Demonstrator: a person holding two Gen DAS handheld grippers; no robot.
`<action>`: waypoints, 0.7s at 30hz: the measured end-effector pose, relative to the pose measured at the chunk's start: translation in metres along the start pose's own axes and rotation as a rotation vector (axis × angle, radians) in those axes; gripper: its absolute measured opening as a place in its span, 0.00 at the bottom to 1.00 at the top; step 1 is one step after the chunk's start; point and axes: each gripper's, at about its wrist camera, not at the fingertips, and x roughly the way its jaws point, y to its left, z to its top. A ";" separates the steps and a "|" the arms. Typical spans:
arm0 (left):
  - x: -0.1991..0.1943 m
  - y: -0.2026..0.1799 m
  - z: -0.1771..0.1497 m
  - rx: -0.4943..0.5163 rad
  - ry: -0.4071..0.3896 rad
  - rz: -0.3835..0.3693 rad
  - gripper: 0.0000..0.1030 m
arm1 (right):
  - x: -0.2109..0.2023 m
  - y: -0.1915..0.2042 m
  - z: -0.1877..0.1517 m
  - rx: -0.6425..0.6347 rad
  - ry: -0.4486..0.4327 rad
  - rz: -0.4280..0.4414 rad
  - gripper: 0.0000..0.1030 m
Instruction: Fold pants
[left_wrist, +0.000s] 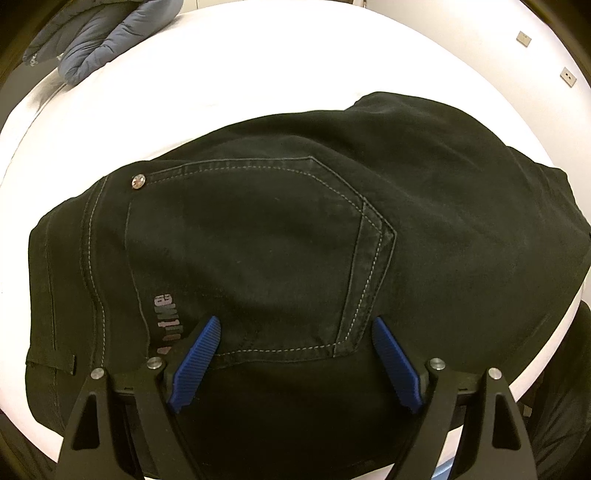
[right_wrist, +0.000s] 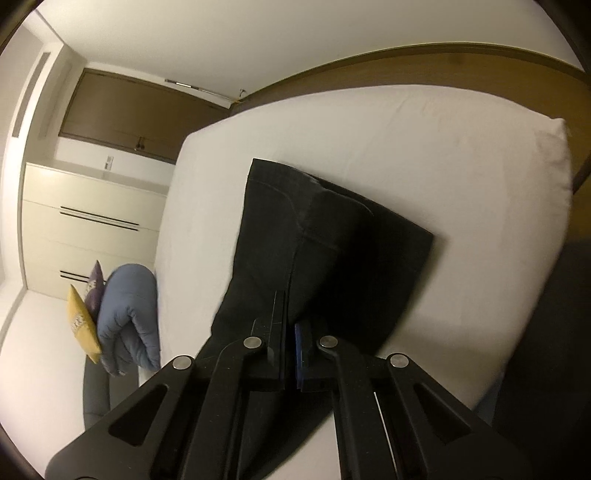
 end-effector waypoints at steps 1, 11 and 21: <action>0.000 0.000 0.002 0.003 0.003 -0.001 0.83 | 0.004 -0.007 -0.001 0.005 0.015 -0.027 0.02; -0.008 0.004 0.000 0.001 -0.004 -0.007 0.83 | 0.003 -0.040 0.017 -0.001 -0.038 -0.070 0.08; -0.014 0.012 -0.021 -0.030 -0.042 0.009 0.84 | -0.040 0.006 0.024 -0.168 -0.221 -0.246 0.12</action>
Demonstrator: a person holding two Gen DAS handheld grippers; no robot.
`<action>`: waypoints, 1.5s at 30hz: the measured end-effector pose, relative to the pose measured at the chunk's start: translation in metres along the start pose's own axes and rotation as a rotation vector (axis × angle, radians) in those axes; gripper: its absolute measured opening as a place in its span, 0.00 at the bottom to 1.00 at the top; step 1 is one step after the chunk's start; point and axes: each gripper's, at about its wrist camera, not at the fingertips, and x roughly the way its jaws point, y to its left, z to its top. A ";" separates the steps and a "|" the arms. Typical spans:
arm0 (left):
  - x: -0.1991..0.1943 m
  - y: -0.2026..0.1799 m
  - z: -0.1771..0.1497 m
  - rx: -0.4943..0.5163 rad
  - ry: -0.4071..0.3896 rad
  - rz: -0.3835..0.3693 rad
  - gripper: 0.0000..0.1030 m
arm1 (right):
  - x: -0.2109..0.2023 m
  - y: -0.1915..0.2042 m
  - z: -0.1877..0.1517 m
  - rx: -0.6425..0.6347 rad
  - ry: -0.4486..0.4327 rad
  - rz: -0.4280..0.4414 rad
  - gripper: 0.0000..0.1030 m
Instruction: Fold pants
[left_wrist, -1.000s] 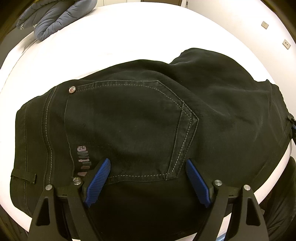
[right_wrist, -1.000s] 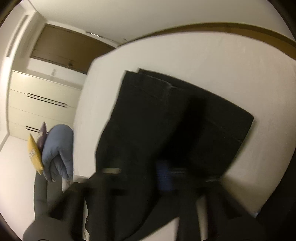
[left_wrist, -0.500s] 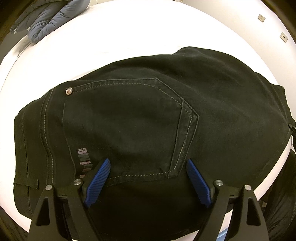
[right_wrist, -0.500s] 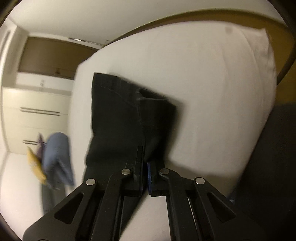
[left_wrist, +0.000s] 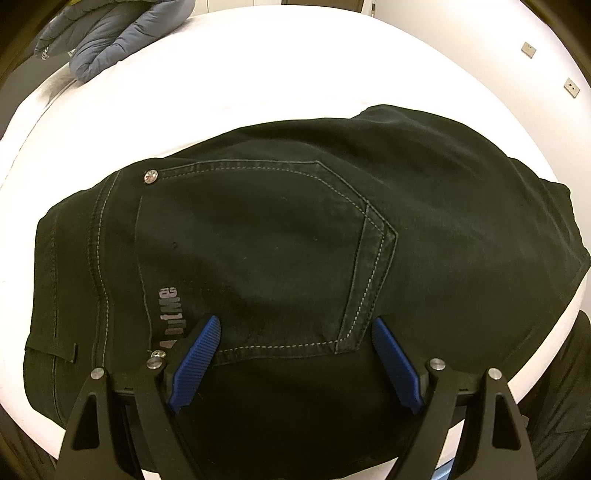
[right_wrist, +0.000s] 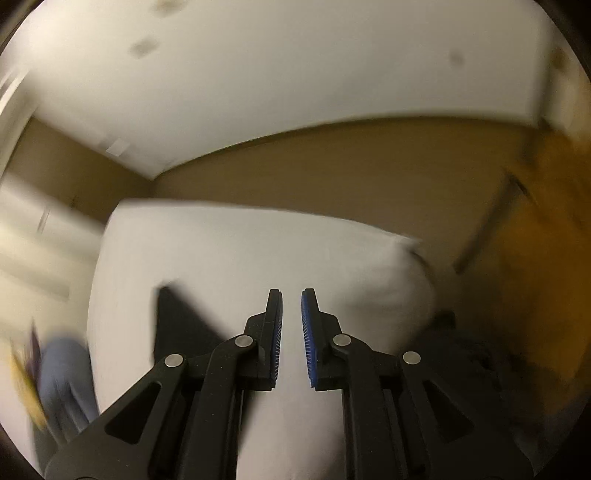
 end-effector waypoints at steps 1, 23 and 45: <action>0.000 0.000 0.000 -0.002 -0.002 0.000 0.85 | 0.004 0.030 -0.009 -0.098 0.042 0.083 0.12; -0.010 -0.005 -0.023 -0.035 -0.078 -0.009 0.92 | 0.205 0.176 -0.118 -0.184 0.363 0.241 0.08; -0.025 0.015 -0.038 -0.044 -0.110 -0.050 0.98 | 0.302 0.451 -0.366 -1.384 0.910 0.352 0.62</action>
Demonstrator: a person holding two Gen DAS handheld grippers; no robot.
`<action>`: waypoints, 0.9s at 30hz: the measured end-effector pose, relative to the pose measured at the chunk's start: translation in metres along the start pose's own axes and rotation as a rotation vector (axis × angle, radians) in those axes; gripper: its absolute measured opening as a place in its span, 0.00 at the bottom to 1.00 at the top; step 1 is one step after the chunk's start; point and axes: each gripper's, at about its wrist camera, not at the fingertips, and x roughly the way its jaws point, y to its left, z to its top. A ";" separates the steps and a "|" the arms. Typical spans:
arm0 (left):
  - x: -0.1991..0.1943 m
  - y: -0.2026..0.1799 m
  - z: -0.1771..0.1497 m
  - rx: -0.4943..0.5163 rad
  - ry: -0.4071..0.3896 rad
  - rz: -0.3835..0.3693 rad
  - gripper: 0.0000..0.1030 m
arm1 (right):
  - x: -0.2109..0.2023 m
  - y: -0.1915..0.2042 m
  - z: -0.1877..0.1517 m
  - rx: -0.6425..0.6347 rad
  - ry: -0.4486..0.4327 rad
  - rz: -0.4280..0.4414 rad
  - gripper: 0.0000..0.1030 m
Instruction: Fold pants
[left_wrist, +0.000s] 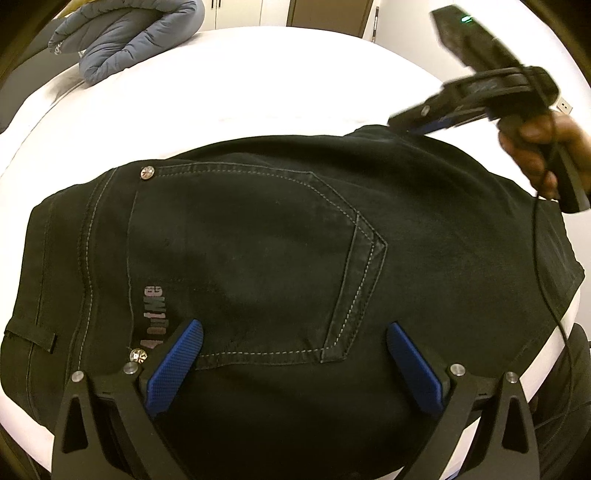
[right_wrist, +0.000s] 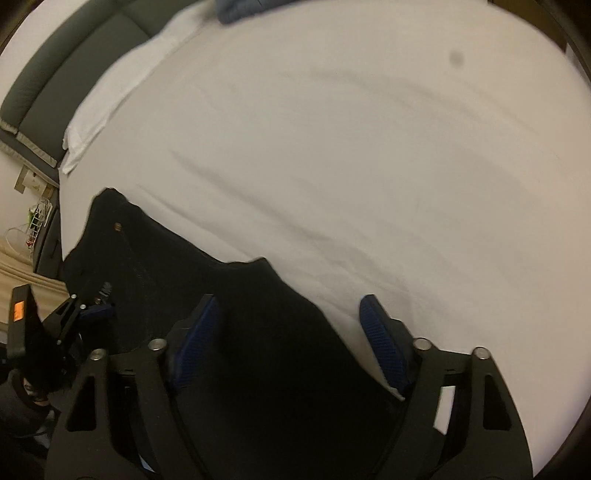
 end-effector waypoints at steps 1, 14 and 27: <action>-0.001 0.002 0.000 -0.002 -0.001 -0.004 0.98 | 0.000 -0.009 -0.005 -0.009 0.020 0.004 0.51; -0.001 0.006 0.010 -0.042 -0.023 -0.017 0.98 | 0.040 -0.003 0.001 0.122 -0.182 -0.267 0.00; -0.002 0.011 0.007 -0.062 -0.037 -0.020 0.99 | 0.061 0.106 -0.023 0.028 -0.210 0.157 0.02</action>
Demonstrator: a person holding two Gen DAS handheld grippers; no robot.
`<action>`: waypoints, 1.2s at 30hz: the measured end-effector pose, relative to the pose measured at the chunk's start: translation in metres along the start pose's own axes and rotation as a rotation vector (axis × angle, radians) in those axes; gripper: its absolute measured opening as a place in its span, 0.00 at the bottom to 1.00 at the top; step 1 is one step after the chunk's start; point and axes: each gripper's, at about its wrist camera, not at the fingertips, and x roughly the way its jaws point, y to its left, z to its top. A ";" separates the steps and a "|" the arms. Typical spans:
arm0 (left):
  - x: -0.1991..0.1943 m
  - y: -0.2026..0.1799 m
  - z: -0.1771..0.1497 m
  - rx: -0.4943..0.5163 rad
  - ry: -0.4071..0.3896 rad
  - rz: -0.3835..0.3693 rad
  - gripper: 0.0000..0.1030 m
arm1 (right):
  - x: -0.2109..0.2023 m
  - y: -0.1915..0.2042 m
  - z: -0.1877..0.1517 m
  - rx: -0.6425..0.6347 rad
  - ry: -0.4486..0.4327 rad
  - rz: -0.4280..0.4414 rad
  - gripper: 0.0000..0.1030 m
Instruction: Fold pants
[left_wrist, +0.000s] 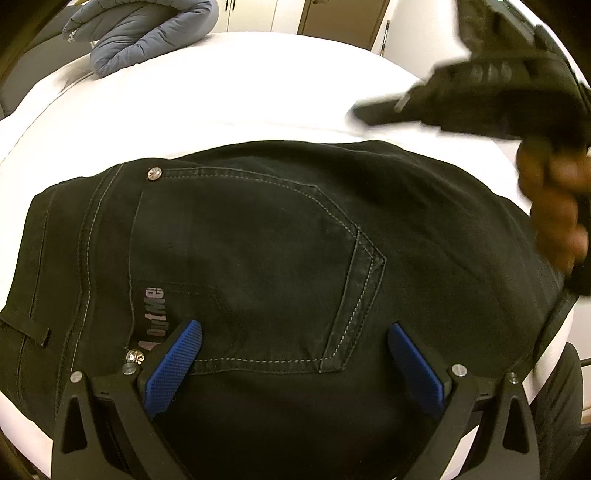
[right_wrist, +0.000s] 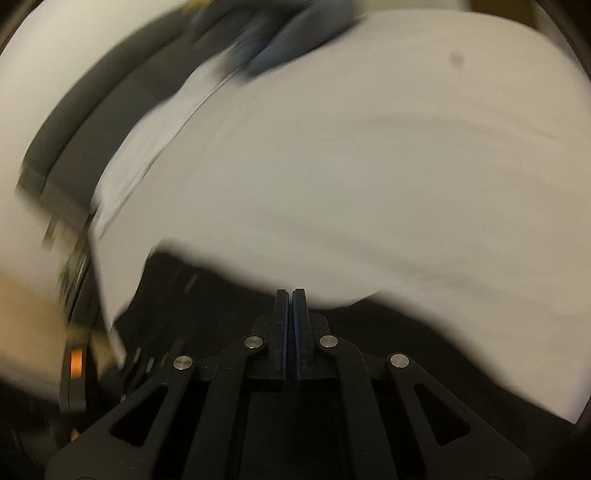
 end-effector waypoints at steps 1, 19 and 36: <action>0.000 0.001 0.000 -0.002 -0.001 -0.004 0.99 | 0.022 0.010 -0.001 0.004 0.030 0.005 0.02; -0.003 -0.005 -0.007 0.055 -0.011 0.011 0.99 | 0.020 -0.004 -0.153 0.389 -0.144 0.023 0.02; -0.044 -0.018 -0.004 0.012 -0.048 0.053 0.92 | -0.233 -0.087 -0.421 1.030 -0.941 -0.258 0.08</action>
